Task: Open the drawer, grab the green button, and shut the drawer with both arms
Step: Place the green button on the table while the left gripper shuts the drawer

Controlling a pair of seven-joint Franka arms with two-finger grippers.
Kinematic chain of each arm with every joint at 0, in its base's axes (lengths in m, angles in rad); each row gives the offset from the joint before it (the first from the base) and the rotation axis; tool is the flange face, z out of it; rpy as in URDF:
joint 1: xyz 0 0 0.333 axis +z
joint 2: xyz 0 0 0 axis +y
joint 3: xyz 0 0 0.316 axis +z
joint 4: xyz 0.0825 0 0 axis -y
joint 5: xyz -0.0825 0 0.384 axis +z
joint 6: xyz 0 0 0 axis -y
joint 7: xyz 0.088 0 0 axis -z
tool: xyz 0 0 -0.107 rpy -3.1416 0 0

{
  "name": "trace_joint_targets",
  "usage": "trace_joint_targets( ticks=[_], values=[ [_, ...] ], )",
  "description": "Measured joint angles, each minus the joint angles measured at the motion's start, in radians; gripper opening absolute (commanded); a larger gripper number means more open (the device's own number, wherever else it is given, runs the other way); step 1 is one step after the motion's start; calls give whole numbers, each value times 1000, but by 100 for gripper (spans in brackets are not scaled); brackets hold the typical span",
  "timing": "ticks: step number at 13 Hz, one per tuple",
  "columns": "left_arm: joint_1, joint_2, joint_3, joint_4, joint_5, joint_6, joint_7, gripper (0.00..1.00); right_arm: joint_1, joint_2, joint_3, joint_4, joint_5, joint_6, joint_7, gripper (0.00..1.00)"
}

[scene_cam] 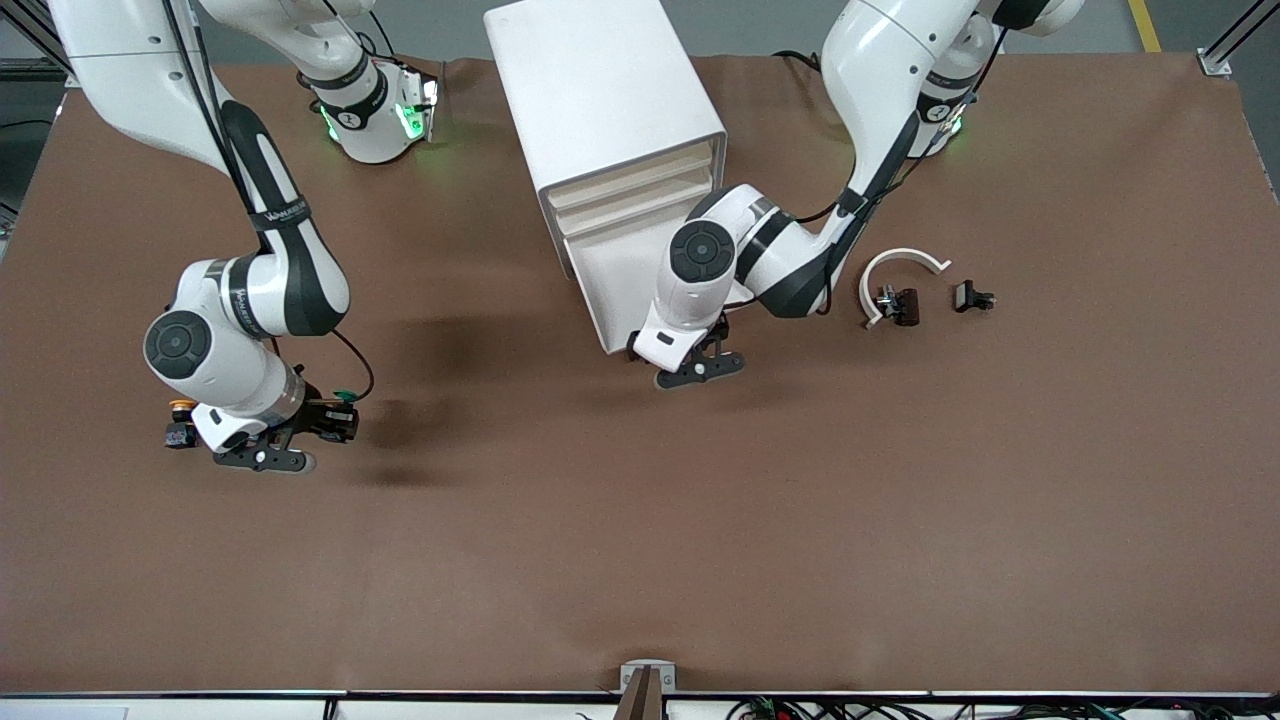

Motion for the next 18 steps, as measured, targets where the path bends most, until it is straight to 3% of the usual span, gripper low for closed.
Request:
trace_joint_targets(
  ticks=[11, 18],
  values=[
    [-66, 20, 0, -9, 0, 5, -130, 100, -40, 102, 5, -17, 0, 70, -63, 0],
    [-150, 20, -2, -13, 0, -45, -251, 100, -57, 116, 4, -17, 0, 78, -63, 0]
  ],
)
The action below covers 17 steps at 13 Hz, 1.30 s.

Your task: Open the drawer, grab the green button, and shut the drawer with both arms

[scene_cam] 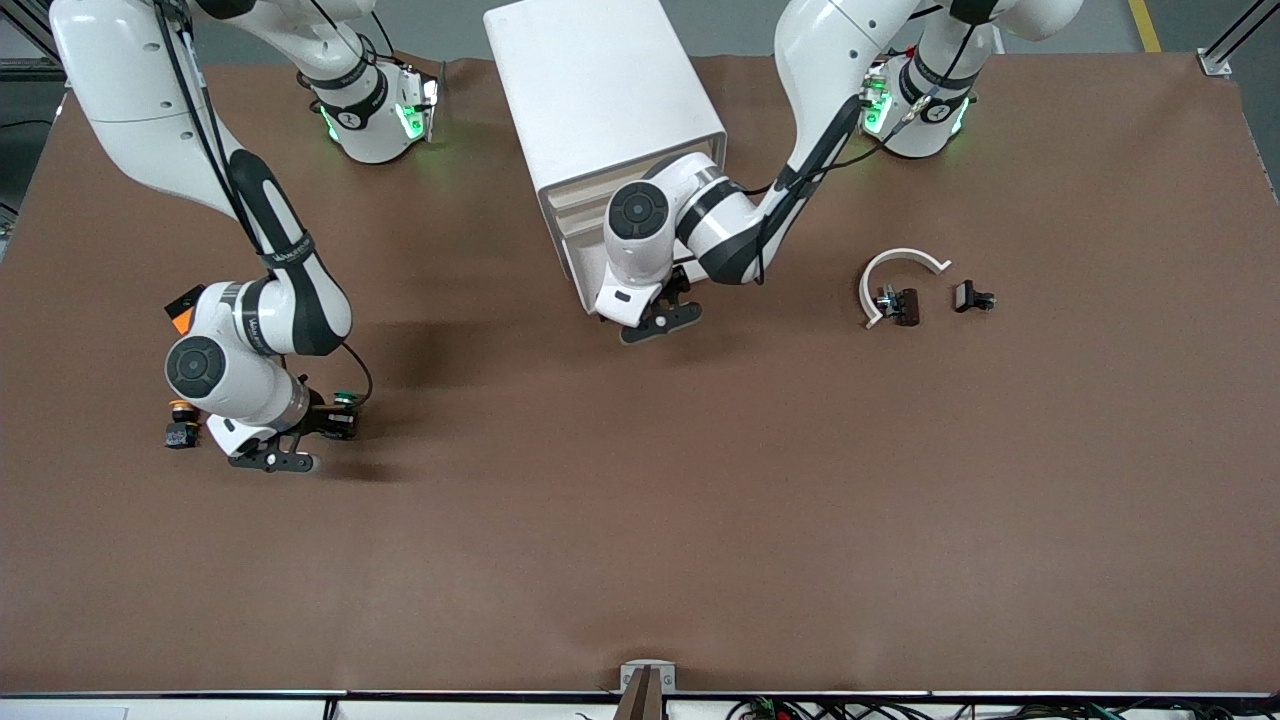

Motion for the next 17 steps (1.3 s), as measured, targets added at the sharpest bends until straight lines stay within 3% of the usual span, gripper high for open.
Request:
trace_joint_targets(
  ticks=[1, 2, 3, 4, 12, 17],
  values=[
    [-11, 0, 0, 0, 0, -5, -11, 100, -5, 0, 0, 0, 0, 0, 0, 0],
    [-19, 0, -1, 0, 0, -7, -23, 100, -8, 0, 0, 0, 0, 0, 0, 18],
    [-24, 0, -2, 0, 0, -9, -32, 100, -10, 0, 0, 0, 0, 0, 0, 72],
    [-31, 0, -3, -1, 0, -12, -41, 100, -10, 0, 0, 0, 0, 0, 0, 100],
    [-95, 19, -5, -5, 0, -14, -95, 100, -10, -15, 5, 29, 0, -52, -1, 100],
    [-97, 20, -29, -2, -6, -14, -96, 100, -9, -134, 9, 214, 0, -515, 0, 100]
  ],
)
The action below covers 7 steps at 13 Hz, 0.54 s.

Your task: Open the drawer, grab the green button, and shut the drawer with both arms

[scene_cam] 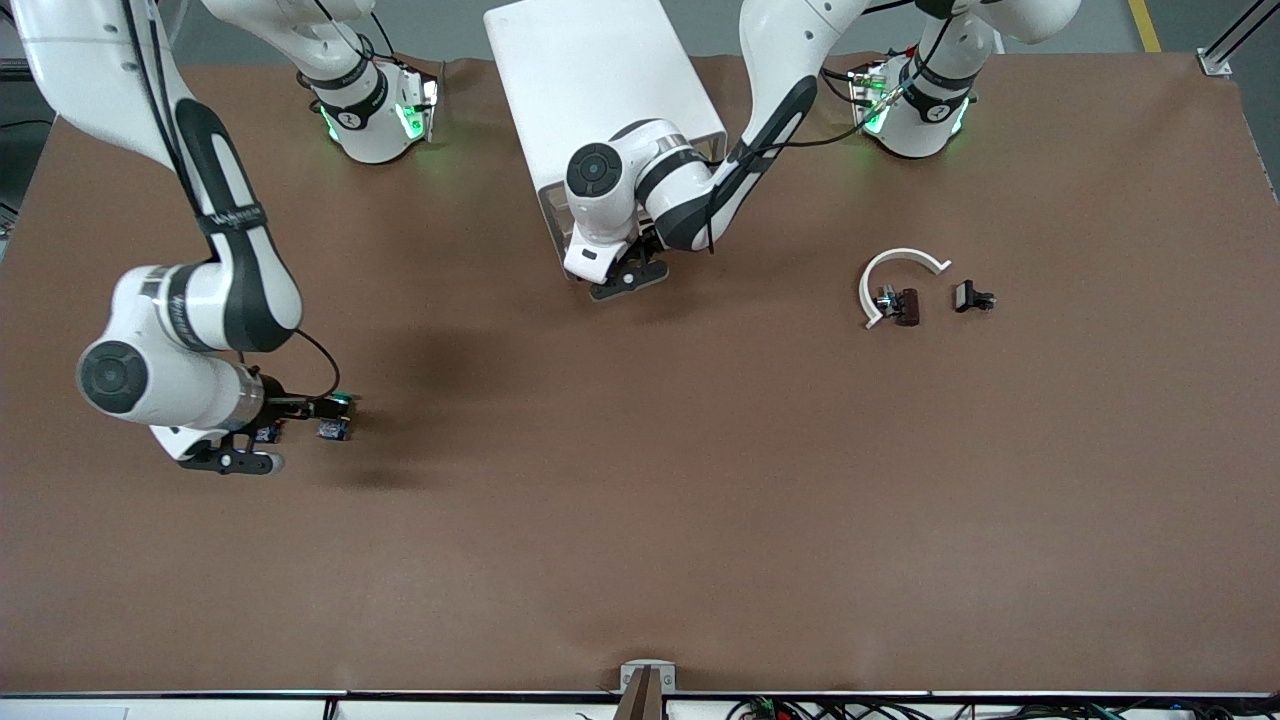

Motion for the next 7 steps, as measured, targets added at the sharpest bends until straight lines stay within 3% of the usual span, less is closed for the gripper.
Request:
trace_joint_targets(
  ticks=[7],
  values=[
    [2, 0, -26, 6, -33, 0, -1, 100, -54, -59, -9, 306, -1, -461, 1, 100]
  ],
)
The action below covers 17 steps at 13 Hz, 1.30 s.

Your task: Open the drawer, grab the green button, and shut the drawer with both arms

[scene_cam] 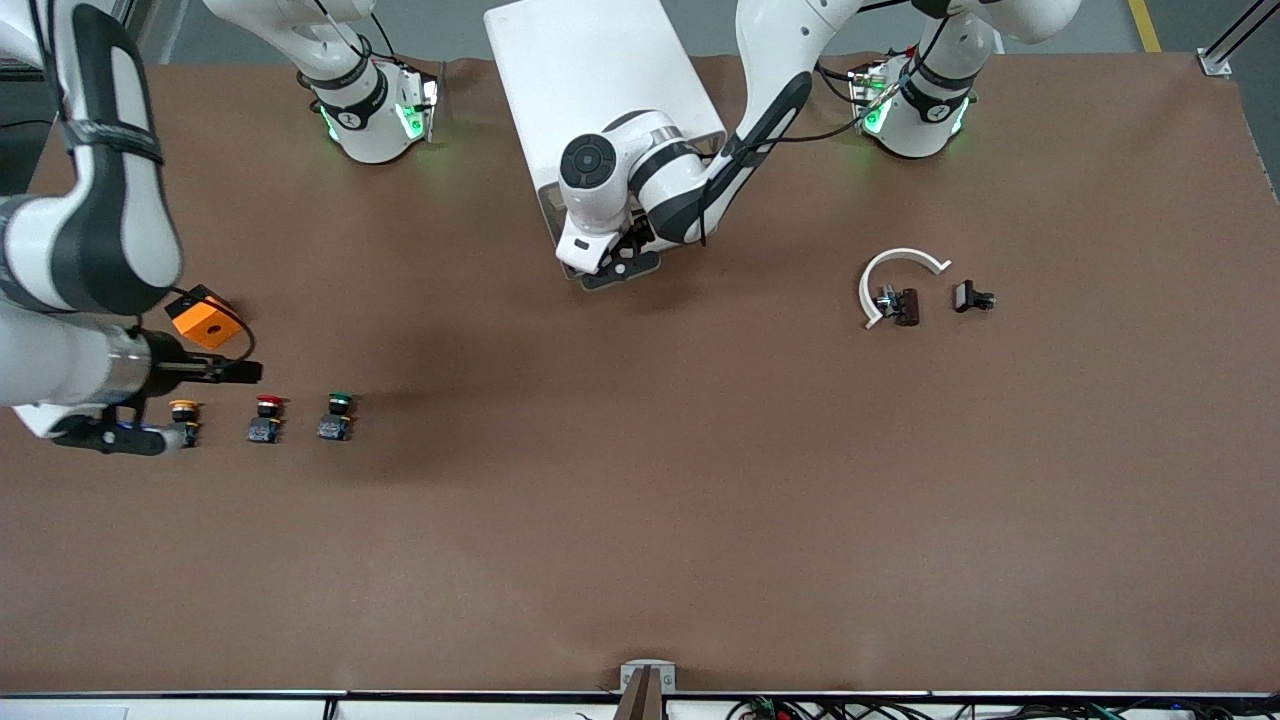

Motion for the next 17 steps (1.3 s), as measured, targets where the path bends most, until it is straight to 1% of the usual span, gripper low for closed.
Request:
trace_joint_targets(
  ticks=[2, 5, 8, 10, 14, 17],
  values=[
    [1, 0, -2, 0, -6, 0, 0, 100, -14, -2, -1, 62, -1, -44, 0, 100],
    [2, 0, -4, 0, -12, 0, 1, 100, -29, -20, -3, 105, -2, -47, 0, 100],
    [3, 0, -4, 0, -14, 0, 1, 100, -44, -76, -3, 114, -2, -65, 0, 100],
    [3, 0, -5, 3, -14, 0, 1, 100, -44, -103, -1, 115, -2, -130, 0, 100],
    [7, 0, -5, 15, -49, -30, 0, 100, -46, -105, -2, 117, -4, -151, 0, 100],
    [10, 0, -5, 19, -62, -41, 8, 100, -50, -106, -2, 145, -4, -152, 2, 100]
  ],
)
